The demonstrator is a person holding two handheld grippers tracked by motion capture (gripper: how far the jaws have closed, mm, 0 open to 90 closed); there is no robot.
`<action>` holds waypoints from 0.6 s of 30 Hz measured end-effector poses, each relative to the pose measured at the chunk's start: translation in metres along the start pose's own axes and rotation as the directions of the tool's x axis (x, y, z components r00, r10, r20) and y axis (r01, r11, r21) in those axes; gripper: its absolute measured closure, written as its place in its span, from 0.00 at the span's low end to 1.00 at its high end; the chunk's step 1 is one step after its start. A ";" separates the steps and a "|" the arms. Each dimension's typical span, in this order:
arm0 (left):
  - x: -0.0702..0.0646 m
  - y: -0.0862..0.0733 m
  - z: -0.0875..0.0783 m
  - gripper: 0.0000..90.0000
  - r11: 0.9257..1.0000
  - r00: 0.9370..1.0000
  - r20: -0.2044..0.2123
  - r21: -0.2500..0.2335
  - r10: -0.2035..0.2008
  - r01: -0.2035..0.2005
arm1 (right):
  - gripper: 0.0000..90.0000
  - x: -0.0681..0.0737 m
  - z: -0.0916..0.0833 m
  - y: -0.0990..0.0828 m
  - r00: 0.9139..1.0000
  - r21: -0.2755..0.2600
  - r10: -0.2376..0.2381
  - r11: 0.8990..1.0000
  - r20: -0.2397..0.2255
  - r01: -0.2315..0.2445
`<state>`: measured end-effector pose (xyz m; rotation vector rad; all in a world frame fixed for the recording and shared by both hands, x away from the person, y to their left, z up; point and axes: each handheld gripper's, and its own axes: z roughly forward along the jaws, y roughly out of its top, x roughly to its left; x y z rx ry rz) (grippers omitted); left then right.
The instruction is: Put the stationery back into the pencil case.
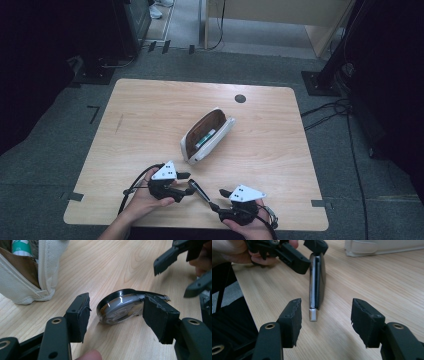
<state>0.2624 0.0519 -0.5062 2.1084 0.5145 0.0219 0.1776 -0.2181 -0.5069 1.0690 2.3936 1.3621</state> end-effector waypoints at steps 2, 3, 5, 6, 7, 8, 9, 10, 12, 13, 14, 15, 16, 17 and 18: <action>0.000 0.000 0.000 0.44 1.000 1.000 0.002 0.000 0.000 0.000 | 0.46 0.002 0.004 0.001 1.000 0.010 -0.003 1.000 0.001 0.003; -0.001 0.000 0.000 0.44 1.000 1.000 0.003 0.002 0.000 0.000 | 0.46 0.004 0.007 0.001 1.000 0.021 -0.015 1.000 0.008 0.015; -0.001 0.001 0.000 0.44 1.000 1.000 0.007 0.005 0.003 -0.003 | 0.46 0.006 0.011 0.001 0.999 0.037 -0.029 0.999 0.017 0.028; -0.001 0.001 0.000 0.44 1.000 1.000 0.007 0.006 0.004 -0.004 | 0.46 0.007 0.013 0.001 0.999 0.046 -0.035 0.998 0.030 0.033; -0.002 0.001 0.000 0.44 1.000 1.000 0.008 0.006 0.005 -0.005 | 0.46 0.007 0.014 0.001 0.998 0.049 -0.043 0.998 0.039 0.041; -0.002 0.001 0.000 0.44 1.000 1.000 0.009 0.006 0.006 -0.006 | 0.47 0.007 0.014 0.001 0.998 0.058 -0.046 0.997 0.048 0.043; -0.002 0.001 0.000 0.44 1.000 1.000 0.009 0.006 0.005 -0.005 | 0.47 0.007 0.015 0.001 0.997 0.061 -0.044 0.997 0.059 0.040; -0.001 0.001 0.000 0.44 1.000 1.000 0.010 0.006 0.006 -0.006 | 0.48 0.006 0.015 0.000 0.997 0.063 -0.041 0.997 0.067 0.037; -0.001 0.001 0.000 0.44 1.000 1.000 0.011 0.008 0.008 -0.008 | 0.48 0.004 0.014 0.000 0.996 0.062 -0.031 0.998 0.085 0.026; -0.001 0.001 0.000 0.44 1.000 1.000 0.010 0.010 0.009 -0.009 | 0.49 0.002 0.013 0.000 0.996 0.064 -0.024 0.998 0.091 0.018; -0.001 0.001 0.000 0.44 1.000 1.000 0.009 0.010 0.009 -0.009 | 0.49 0.001 0.013 0.000 0.994 0.065 -0.022 0.998 0.102 0.016; -0.002 0.001 0.000 0.44 1.000 1.000 0.010 0.011 0.010 -0.010 | 0.49 0.000 0.012 0.000 0.994 0.066 -0.018 0.998 0.106 0.011; -0.002 0.001 0.000 0.44 1.000 1.000 0.010 0.012 0.011 -0.011 | 0.49 -0.001 0.012 0.000 0.994 0.067 -0.019 0.998 0.111 0.011; -0.002 0.000 0.001 0.44 1.000 1.000 0.010 0.011 0.011 -0.011 | 0.50 -0.002 0.012 0.000 0.994 0.065 -0.013 0.998 0.113 0.006; -0.002 0.000 0.001 0.45 1.000 1.000 0.013 0.014 0.014 -0.014 | 0.50 -0.002 0.012 0.000 0.993 0.064 -0.011 0.998 0.117 0.003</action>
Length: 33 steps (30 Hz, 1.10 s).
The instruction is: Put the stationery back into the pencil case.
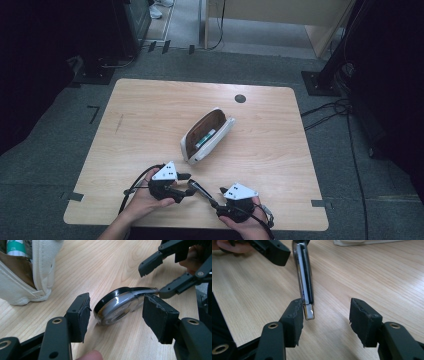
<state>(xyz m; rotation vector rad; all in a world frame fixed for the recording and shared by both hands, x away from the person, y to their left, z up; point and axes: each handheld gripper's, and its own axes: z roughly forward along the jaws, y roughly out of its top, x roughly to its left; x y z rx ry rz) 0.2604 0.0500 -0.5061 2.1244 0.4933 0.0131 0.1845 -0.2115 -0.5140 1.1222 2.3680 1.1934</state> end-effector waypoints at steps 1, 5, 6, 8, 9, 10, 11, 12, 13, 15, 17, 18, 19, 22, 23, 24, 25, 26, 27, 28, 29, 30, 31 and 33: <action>0.000 0.000 0.000 0.45 1.000 1.000 0.001 0.003 0.004 -0.004 | 0.50 -0.001 0.000 0.000 1.000 -0.001 -0.002 1.000 0.008 0.002; -0.003 0.000 0.002 0.45 1.000 1.000 0.006 0.014 0.019 -0.019 | 0.51 -0.003 0.000 0.000 1.000 -0.003 -0.004 1.000 0.022 0.004; -0.003 0.000 0.002 0.45 1.000 1.000 0.007 0.017 0.023 -0.023 | 0.51 -0.003 0.000 0.000 1.000 -0.005 -0.003 1.000 0.025 0.003; -0.004 0.000 0.003 0.46 0.999 1.000 0.006 0.018 0.027 -0.028 | 0.51 -0.004 -0.001 0.000 0.999 -0.006 -0.003 1.000 0.032 0.003; -0.004 0.000 0.003 0.46 0.999 1.000 0.006 0.020 0.029 -0.029 | 0.52 -0.005 -0.001 0.000 0.999 -0.006 -0.003 1.000 0.032 0.004; -0.004 0.000 0.003 0.46 0.999 1.000 0.005 0.023 0.031 -0.031 | 0.52 -0.005 -0.001 0.000 0.999 -0.008 -0.002 1.000 0.033 0.002; -0.004 0.000 0.003 0.47 0.999 1.000 0.005 0.025 0.031 -0.031 | 0.52 -0.006 -0.001 0.000 0.999 -0.009 -0.001 1.000 0.037 0.001; -0.004 -0.001 0.004 0.47 0.999 0.999 0.001 0.031 0.036 -0.036 | 0.52 -0.006 -0.001 0.000 0.999 -0.009 0.001 1.000 0.042 0.000; -0.005 -0.001 0.004 0.48 0.999 0.999 -0.001 0.034 0.039 -0.039 | 0.52 -0.007 -0.002 0.000 0.999 -0.009 0.002 1.000 0.046 -0.002; -0.005 -0.001 0.005 0.50 0.998 0.999 0.000 0.041 0.044 -0.044 | 0.52 -0.007 -0.002 0.000 0.999 -0.009 0.009 1.000 0.054 -0.008; -0.006 -0.001 0.006 0.52 0.998 0.999 0.003 0.045 0.052 -0.052 | 0.53 -0.009 -0.001 0.000 0.998 -0.009 0.008 1.000 0.065 -0.008; -0.006 -0.001 0.006 0.53 0.997 0.998 0.005 0.049 0.059 -0.059 | 0.53 -0.009 -0.001 0.000 0.998 -0.009 0.010 1.000 0.069 -0.009; -0.007 -0.002 0.006 0.55 0.997 0.998 0.004 0.050 0.061 -0.061 | 0.53 -0.009 0.000 0.000 0.997 -0.009 0.013 1.000 0.074 -0.013; -0.007 -0.002 0.007 0.59 0.996 0.998 -0.005 0.061 0.066 -0.065 | 0.53 -0.011 0.000 -0.001 0.996 -0.010 0.014 1.000 0.088 -0.013; -0.007 -0.002 0.008 0.61 0.996 0.998 -0.007 0.063 0.066 -0.066 | 0.53 -0.011 0.000 -0.001 0.996 -0.011 0.016 1.000 0.091 -0.015; -0.007 -0.002 0.008 0.62 0.995 0.998 -0.010 0.068 0.068 -0.067 | 0.53 -0.011 0.000 -0.001 0.995 -0.011 0.019 1.000 0.094 -0.018; -0.008 -0.002 0.009 0.63 0.994 0.997 -0.012 0.078 0.073 -0.072 | 0.53 -0.012 -0.001 -0.001 0.995 -0.009 0.021 1.000 0.098 -0.021; -0.008 -0.002 0.010 0.65 0.994 0.997 -0.015 0.084 0.076 -0.074 | 0.53 -0.012 -0.001 -0.002 0.995 -0.010 0.021 1.000 0.101 -0.020; -0.009 -0.002 0.010 0.68 0.993 0.997 -0.018 0.088 0.080 -0.079 | 0.53 -0.013 -0.001 -0.002 0.994 -0.012 0.021 1.000 0.103 -0.019; -0.009 -0.002 0.010 0.70 0.992 0.996 -0.018 0.092 0.083 -0.081 | 0.52 -0.014 -0.001 -0.002 0.995 -0.012 0.025 1.000 0.102 -0.024; -0.010 -0.002 0.010 0.73 0.992 0.996 -0.018 0.092 0.083 -0.081 | 0.52 -0.015 -0.002 -0.002 0.994 -0.015 0.028 1.000 0.103 -0.027; -0.010 -0.002 0.010 0.76 0.993 0.997 -0.016 0.092 0.081 -0.080 | 0.51 -0.016 -0.003 -0.003 0.994 -0.018 0.035 0.999 0.100 -0.033; -0.010 -0.002 0.010 0.79 0.992 0.997 -0.008 0.097 0.080 -0.079 | 0.50 -0.017 -0.004 -0.003 0.995 -0.023 0.035 0.999 0.095 -0.033; -0.009 -0.002 0.009 0.82 0.993 0.997 -0.003 0.097 0.074 -0.074 | 0.47 -0.020 -0.007 -0.003 0.995 -0.038 0.053 0.998 0.082 -0.050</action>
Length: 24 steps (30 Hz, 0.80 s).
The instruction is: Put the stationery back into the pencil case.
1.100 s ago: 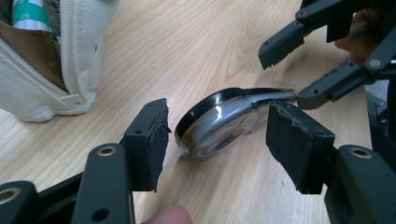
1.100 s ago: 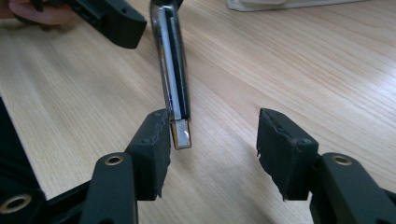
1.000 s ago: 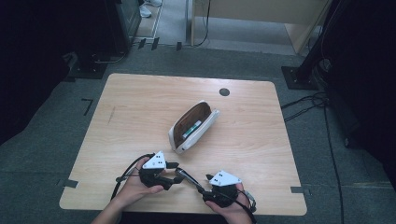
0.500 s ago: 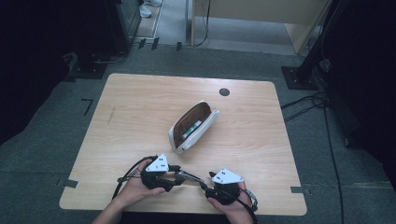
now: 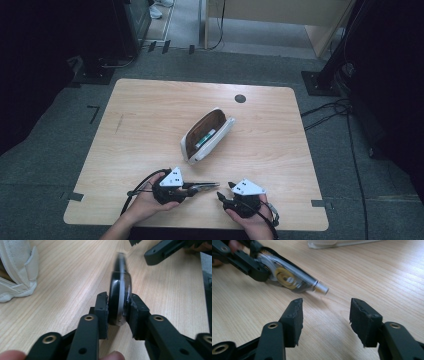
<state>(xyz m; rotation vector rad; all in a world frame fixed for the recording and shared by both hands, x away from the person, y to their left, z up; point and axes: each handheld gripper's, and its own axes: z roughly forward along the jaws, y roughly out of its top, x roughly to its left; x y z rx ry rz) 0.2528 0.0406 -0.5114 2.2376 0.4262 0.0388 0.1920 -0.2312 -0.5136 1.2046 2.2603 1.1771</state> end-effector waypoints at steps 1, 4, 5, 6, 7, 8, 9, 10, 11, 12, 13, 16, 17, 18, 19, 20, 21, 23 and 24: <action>0.000 0.000 0.000 0.82 1.000 1.000 0.004 -0.001 0.001 -0.001 | 0.47 -0.002 -0.002 0.000 1.000 -0.005 0.005 1.000 -0.002 -0.005; -0.001 0.000 -0.003 0.83 1.000 1.000 0.006 -0.012 -0.004 0.005 | 0.39 -0.007 -0.006 0.000 1.000 -0.017 0.030 0.999 0.003 -0.029; -0.001 0.000 -0.005 0.83 1.000 1.000 0.004 -0.017 -0.007 0.007 | 0.34 -0.009 -0.009 -0.001 0.999 -0.021 0.033 0.999 0.010 -0.032; 0.000 0.000 -0.007 0.83 1.000 1.000 0.001 -0.026 -0.009 0.009 | 0.30 -0.011 -0.010 -0.001 0.999 -0.023 0.033 0.999 0.013 -0.032; -0.001 0.000 -0.008 0.83 0.999 1.000 -0.001 -0.036 -0.016 0.016 | 0.26 -0.013 -0.013 -0.001 0.999 -0.027 0.039 0.999 0.027 -0.038; -0.001 0.000 -0.012 0.83 0.999 1.000 -0.011 -0.042 -0.023 0.023 | 0.22 -0.014 -0.014 -0.001 0.999 -0.029 0.041 0.999 0.036 -0.040; 0.000 0.000 -0.014 0.83 0.999 1.000 -0.015 -0.043 -0.024 0.023 | 0.19 -0.018 -0.017 -0.001 0.997 -0.037 0.052 0.998 0.049 -0.050; 0.000 -0.001 -0.016 0.83 0.999 0.999 -0.018 -0.047 -0.027 0.026 | 0.17 -0.020 -0.019 -0.001 0.997 -0.037 0.062 0.998 0.054 -0.060; 0.000 -0.002 -0.019 0.83 0.998 0.999 -0.023 -0.052 -0.034 0.032 | 0.16 -0.023 -0.021 -0.001 0.995 -0.044 0.069 0.997 0.067 -0.066; 0.000 -0.002 -0.020 0.83 0.998 0.999 -0.026 -0.055 -0.034 0.033 | 0.15 -0.026 -0.023 -0.001 0.994 -0.047 0.078 0.996 0.078 -0.075; 0.001 -0.003 -0.024 0.83 0.998 0.999 -0.031 -0.058 -0.041 0.040 | 0.15 -0.029 -0.025 -0.002 0.993 -0.048 0.086 0.995 0.086 -0.082; 0.003 -0.005 -0.030 0.83 0.996 0.998 -0.038 -0.071 -0.057 0.054 | 0.15 -0.039 -0.033 -0.004 0.986 -0.057 0.118 0.992 0.122 -0.111; 0.003 -0.006 -0.032 0.83 0.995 0.997 -0.038 -0.077 -0.064 0.061 | 0.15 -0.044 -0.036 -0.005 0.983 -0.062 0.125 0.991 0.131 -0.118; 0.004 -0.007 -0.035 0.83 0.995 0.997 -0.039 -0.076 -0.063 0.060 | 0.15 -0.048 -0.039 -0.006 0.981 -0.064 0.134 0.990 0.142 -0.126; 0.004 -0.007 -0.036 0.83 0.995 0.997 -0.041 -0.076 -0.066 0.063 | 0.15 -0.052 -0.042 -0.007 0.978 -0.066 0.144 0.989 0.151 -0.135; 0.004 -0.007 -0.038 0.83 0.995 0.997 -0.045 -0.079 -0.066 0.063 | 0.15 -0.054 -0.044 -0.008 0.976 -0.067 0.148 0.988 0.160 -0.139; 0.004 -0.008 -0.041 0.83 0.995 0.997 -0.050 -0.078 -0.066 0.062 | 0.15 -0.058 -0.047 -0.009 0.973 -0.069 0.155 0.987 0.173 -0.145; 0.004 -0.008 -0.045 0.83 0.994 0.996 -0.053 -0.089 -0.072 0.067 | 0.15 -0.067 -0.053 -0.012 0.966 -0.069 0.161 0.986 0.201 -0.150; 0.004 -0.008 -0.047 0.83 0.993 0.996 -0.054 -0.092 -0.072 0.067 | 0.15 -0.070 -0.055 -0.014 0.963 -0.066 0.166 0.986 0.213 -0.155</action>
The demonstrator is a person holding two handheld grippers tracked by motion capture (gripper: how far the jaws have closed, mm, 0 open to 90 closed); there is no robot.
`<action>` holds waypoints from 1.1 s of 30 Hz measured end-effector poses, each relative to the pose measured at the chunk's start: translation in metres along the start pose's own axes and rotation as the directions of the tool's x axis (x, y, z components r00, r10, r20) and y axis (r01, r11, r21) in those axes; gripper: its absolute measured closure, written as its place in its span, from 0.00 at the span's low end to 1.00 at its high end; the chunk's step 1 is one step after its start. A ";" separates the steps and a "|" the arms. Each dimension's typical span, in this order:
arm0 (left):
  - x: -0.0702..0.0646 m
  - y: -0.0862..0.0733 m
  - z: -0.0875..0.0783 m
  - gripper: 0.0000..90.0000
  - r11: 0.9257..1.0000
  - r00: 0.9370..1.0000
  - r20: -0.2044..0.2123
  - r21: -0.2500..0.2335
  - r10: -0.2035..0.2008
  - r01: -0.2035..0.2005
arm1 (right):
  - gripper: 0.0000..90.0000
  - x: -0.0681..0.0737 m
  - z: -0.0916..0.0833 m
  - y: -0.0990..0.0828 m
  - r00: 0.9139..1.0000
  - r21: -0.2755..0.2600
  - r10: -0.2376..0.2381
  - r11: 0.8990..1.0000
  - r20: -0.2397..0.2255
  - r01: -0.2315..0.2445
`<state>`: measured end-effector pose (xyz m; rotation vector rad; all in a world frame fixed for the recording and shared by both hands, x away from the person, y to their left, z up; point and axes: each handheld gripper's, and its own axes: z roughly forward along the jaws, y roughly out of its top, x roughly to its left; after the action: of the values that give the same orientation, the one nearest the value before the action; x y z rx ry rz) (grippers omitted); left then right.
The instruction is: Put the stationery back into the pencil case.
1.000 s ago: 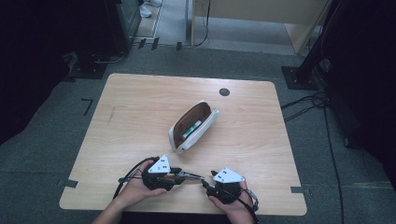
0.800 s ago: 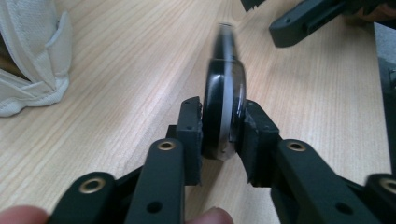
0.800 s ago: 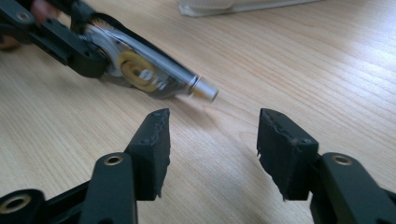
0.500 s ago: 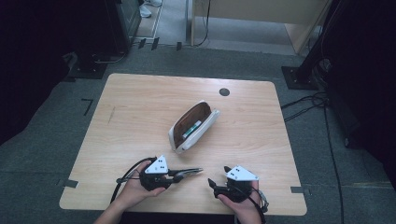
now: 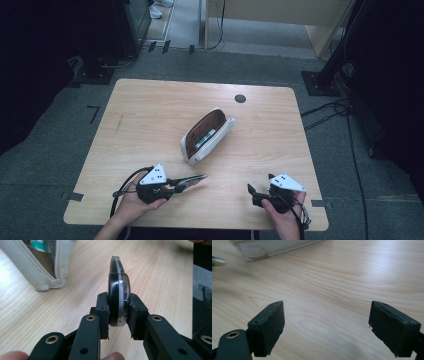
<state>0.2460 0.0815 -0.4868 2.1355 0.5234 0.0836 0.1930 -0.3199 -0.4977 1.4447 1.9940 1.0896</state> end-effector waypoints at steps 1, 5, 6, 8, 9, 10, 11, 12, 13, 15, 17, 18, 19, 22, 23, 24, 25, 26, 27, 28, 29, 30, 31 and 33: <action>0.000 0.000 -0.002 0.83 1.000 1.000 -0.002 -0.005 -0.002 0.002 | 0.15 -0.005 -0.001 -0.001 1.000 0.004 0.000 1.000 0.011 0.000; 0.001 0.002 -0.012 0.83 1.000 1.000 -0.016 -0.026 -0.009 0.009 | 0.15 -0.023 -0.004 -0.007 0.998 0.024 0.016 1.000 0.059 -0.018; 0.001 0.004 -0.015 0.83 0.999 1.000 -0.021 -0.031 -0.009 0.009 | 0.15 -0.028 -0.005 -0.008 0.997 0.026 0.025 0.999 0.069 -0.027; 0.003 0.006 -0.019 0.83 0.999 0.999 -0.027 -0.041 -0.016 0.015 | 0.15 -0.038 -0.007 -0.012 0.995 0.037 0.040 0.998 0.096 -0.043; 0.003 0.007 -0.021 0.83 0.999 0.999 -0.029 -0.045 -0.017 0.016 | 0.15 -0.042 -0.008 -0.014 0.994 0.039 0.045 0.998 0.104 -0.049; 0.004 0.009 -0.024 0.83 0.999 0.999 -0.035 -0.047 -0.016 0.014 | 0.15 -0.046 -0.008 -0.015 0.992 0.046 0.053 0.997 0.114 -0.058; 0.005 0.010 -0.026 0.83 0.998 0.999 -0.040 -0.053 -0.016 0.014 | 0.15 -0.050 -0.009 -0.017 0.990 0.052 0.058 0.997 0.126 -0.065; 0.006 0.012 -0.028 0.83 0.998 0.999 -0.043 -0.059 -0.018 0.016 | 0.15 -0.053 -0.009 -0.018 0.989 0.058 0.059 0.996 0.134 -0.068; 0.007 0.014 -0.031 0.83 0.998 0.999 -0.048 -0.061 -0.014 0.011 | 0.15 -0.055 -0.008 -0.020 0.988 0.066 0.062 0.995 0.142 -0.072; 0.008 0.016 -0.034 0.83 0.997 0.998 -0.057 -0.071 -0.020 0.016 | 0.15 -0.060 -0.007 -0.022 0.985 0.082 0.068 0.993 0.159 -0.082; 0.011 0.020 -0.039 0.83 0.996 0.997 -0.071 -0.086 -0.024 0.018 | 0.15 -0.064 -0.006 -0.025 0.983 0.096 0.068 0.992 0.173 -0.086; 0.012 0.022 -0.042 0.83 0.996 0.997 -0.076 -0.089 -0.027 0.021 | 0.15 -0.065 -0.005 -0.026 0.981 0.104 0.068 0.991 0.181 -0.088; 0.013 0.024 -0.043 0.83 0.995 0.996 -0.079 -0.096 -0.031 0.024 | 0.15 -0.067 -0.004 -0.027 0.980 0.106 0.069 0.990 0.188 -0.090; 0.017 0.031 -0.049 0.83 0.992 0.994 -0.095 -0.119 -0.050 0.038 | 0.12 -0.069 -0.004 -0.029 0.979 0.107 0.069 0.990 0.190 -0.090; 0.018 0.033 -0.050 0.83 0.991 0.993 -0.102 -0.125 -0.052 0.039 | 0.12 -0.069 -0.004 -0.029 0.979 0.108 0.069 0.990 0.190 -0.090; 0.019 0.035 -0.051 0.83 0.991 0.993 -0.103 -0.131 -0.056 0.042 | 0.11 -0.070 -0.004 -0.029 0.979 0.106 0.067 0.990 0.190 -0.088; 0.020 0.037 -0.051 0.83 0.990 0.992 -0.112 -0.135 -0.061 0.045 | 0.10 -0.070 -0.004 -0.029 0.979 0.104 0.065 0.991 0.191 -0.086; 0.021 0.039 -0.051 0.83 0.989 0.991 -0.116 -0.137 -0.063 0.047 | 0.10 -0.070 -0.003 -0.029 0.979 0.104 0.064 0.991 0.191 -0.085; 0.022 0.042 -0.050 0.83 0.988 0.990 -0.124 -0.145 -0.072 0.053 | 0.10 -0.070 -0.003 -0.029 0.980 0.104 0.061 0.991 0.191 -0.082; 0.023 0.044 -0.050 0.83 0.988 0.988 -0.132 -0.146 -0.077 0.057 | 0.10 -0.070 -0.003 -0.030 0.980 0.104 0.061 0.991 0.191 -0.082; 0.023 0.046 -0.049 0.83 0.986 0.987 -0.138 -0.152 -0.084 0.063 | 0.09 -0.070 -0.003 -0.030 0.980 0.104 0.061 0.991 0.191 -0.082; 0.024 0.047 -0.048 0.83 0.986 0.986 -0.143 -0.154 -0.087 0.064 | 0.10 -0.070 -0.003 -0.030 0.980 0.104 0.061 0.991 0.191 -0.082; 0.025 0.050 -0.046 0.83 0.986 0.984 -0.151 -0.155 -0.092 0.069 | 0.09 -0.070 -0.003 -0.030 0.980 0.104 0.061 0.991 0.191 -0.082; 0.026 0.055 -0.042 0.83 0.985 0.982 -0.158 -0.154 -0.102 0.077 | 0.09 -0.070 -0.003 -0.030 0.980 0.104 0.061 0.991 0.191 -0.082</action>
<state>0.2773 0.0965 -0.4220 1.9679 0.6889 0.2436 0.1982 -0.3907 -0.5258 1.6240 1.9081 0.8477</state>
